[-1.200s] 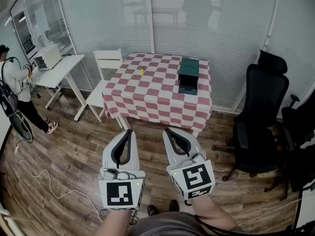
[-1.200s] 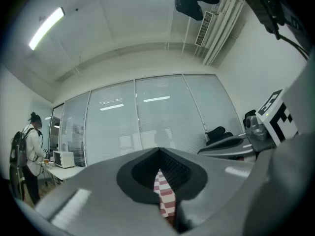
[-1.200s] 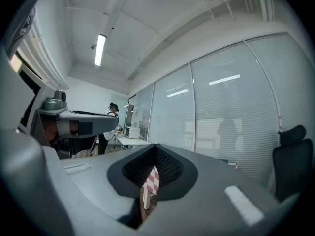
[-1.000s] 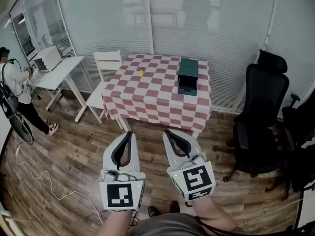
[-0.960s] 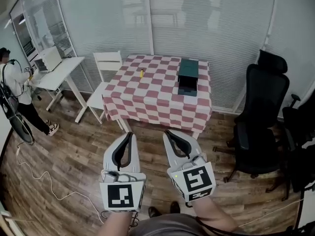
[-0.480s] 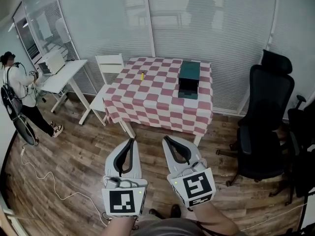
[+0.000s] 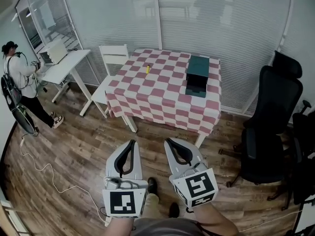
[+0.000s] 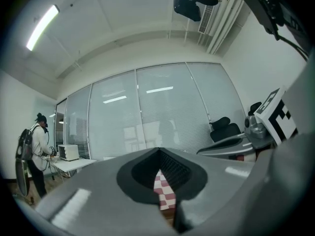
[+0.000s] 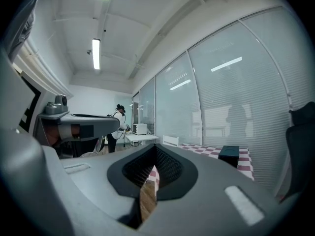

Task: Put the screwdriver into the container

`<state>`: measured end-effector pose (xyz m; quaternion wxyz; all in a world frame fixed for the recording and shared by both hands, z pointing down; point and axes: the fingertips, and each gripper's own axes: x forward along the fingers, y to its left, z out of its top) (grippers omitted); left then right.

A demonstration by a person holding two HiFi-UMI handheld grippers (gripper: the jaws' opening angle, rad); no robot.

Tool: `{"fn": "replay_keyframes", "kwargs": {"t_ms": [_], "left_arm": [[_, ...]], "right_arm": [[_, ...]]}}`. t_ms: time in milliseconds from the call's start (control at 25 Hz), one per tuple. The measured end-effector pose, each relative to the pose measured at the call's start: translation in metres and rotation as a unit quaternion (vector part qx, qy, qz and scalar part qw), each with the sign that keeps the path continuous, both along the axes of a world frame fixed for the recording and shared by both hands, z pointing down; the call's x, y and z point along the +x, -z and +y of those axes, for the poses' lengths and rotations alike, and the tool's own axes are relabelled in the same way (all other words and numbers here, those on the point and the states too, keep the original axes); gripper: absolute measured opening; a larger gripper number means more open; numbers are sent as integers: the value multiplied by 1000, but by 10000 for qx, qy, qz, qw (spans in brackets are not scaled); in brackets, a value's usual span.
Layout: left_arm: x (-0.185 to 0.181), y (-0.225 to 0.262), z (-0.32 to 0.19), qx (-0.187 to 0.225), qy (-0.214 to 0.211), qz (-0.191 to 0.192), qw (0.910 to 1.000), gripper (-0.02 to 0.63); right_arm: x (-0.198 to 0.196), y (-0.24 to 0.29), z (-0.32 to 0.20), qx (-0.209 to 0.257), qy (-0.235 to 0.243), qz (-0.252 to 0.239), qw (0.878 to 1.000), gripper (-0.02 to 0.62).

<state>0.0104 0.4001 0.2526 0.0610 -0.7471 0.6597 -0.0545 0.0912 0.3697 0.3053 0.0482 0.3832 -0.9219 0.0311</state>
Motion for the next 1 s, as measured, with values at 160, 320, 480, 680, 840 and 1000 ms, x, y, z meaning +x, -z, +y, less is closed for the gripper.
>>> {"fn": "replay_keyframes", "kwargs": {"t_ms": [160, 320, 480, 680, 840, 1000], "left_arm": [[-24, -11, -28, -13, -39, 93, 9999, 0], [-56, -11, -67, 66, -71, 181, 9998, 0], [-89, -6, -107, 174, -98, 270, 9994, 0], [-120, 0, -144, 308, -216, 282, 9989, 0], [-141, 2, -167, 365, -308, 361, 9982, 0], [-151, 3, -187, 397, -405, 377, 9977, 0]], "right_arm": [[-22, -8, -32, -26, -62, 83, 9999, 25], [-57, -8, -71, 20, -57, 145, 9999, 25], [-89, -3, -112, 53, -88, 196, 9998, 25], [-121, 4, -152, 151, -186, 304, 9993, 25], [-141, 12, -173, 251, -225, 336, 9989, 25], [-149, 18, -189, 377, -302, 438, 9979, 25]]}}
